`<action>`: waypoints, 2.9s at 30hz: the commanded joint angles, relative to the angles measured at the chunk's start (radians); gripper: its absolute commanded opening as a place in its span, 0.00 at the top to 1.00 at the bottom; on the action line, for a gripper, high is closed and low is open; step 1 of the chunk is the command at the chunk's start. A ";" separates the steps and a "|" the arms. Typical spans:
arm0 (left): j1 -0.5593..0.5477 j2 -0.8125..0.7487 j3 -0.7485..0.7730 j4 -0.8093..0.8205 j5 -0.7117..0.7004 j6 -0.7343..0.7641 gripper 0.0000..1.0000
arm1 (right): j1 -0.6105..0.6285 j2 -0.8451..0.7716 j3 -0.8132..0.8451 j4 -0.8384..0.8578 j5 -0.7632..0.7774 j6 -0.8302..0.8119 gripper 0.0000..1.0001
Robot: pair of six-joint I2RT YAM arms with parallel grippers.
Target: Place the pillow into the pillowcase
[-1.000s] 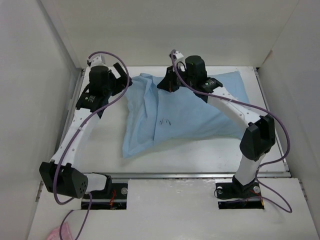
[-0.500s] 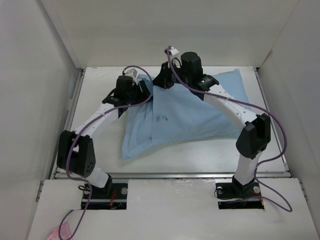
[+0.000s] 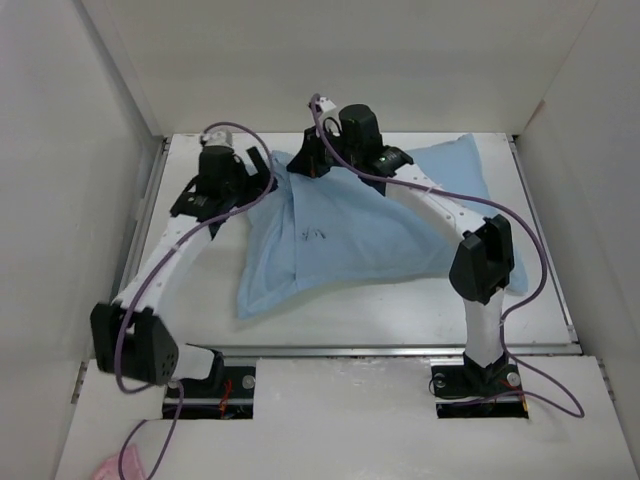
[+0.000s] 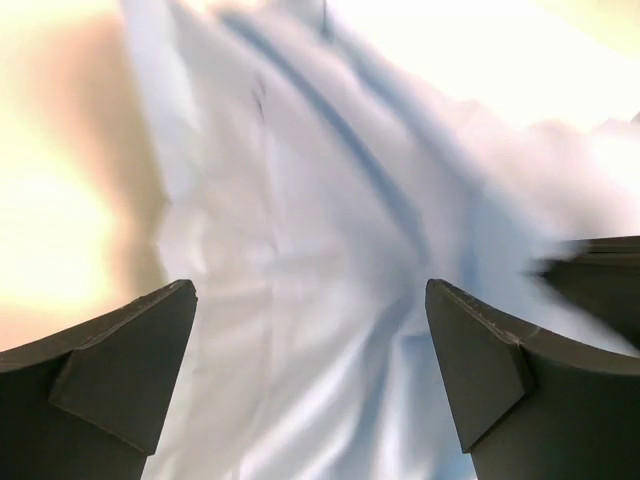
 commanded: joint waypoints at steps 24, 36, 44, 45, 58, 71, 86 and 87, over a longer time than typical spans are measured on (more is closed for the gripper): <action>0.156 -0.186 0.030 -0.175 -0.307 -0.177 0.00 | 0.171 0.108 0.140 -0.105 0.105 -0.133 0.27; 0.398 0.165 0.170 -0.031 0.004 -0.164 0.00 | -0.036 -0.207 -0.025 -0.062 0.218 -0.092 0.00; 0.409 0.461 0.322 0.065 0.251 -0.174 0.00 | -0.402 -0.143 0.007 -0.264 0.440 -0.004 0.00; 0.409 0.483 0.346 0.076 0.292 -0.174 0.00 | -0.431 -0.115 0.021 -0.289 0.469 -0.004 0.00; 0.322 0.713 0.559 0.124 0.413 -0.119 0.64 | -0.603 0.264 0.301 -0.504 0.566 0.014 0.02; 0.322 0.839 1.272 0.104 0.544 -0.147 1.00 | -0.612 0.212 0.674 -0.170 0.116 0.014 1.00; 0.343 0.086 0.003 0.337 0.358 -0.117 1.00 | -0.612 -0.568 -0.778 0.334 0.171 0.013 0.93; 0.343 0.055 -0.084 0.337 0.316 -0.145 1.00 | -0.612 -0.592 -0.879 0.346 0.183 0.102 0.93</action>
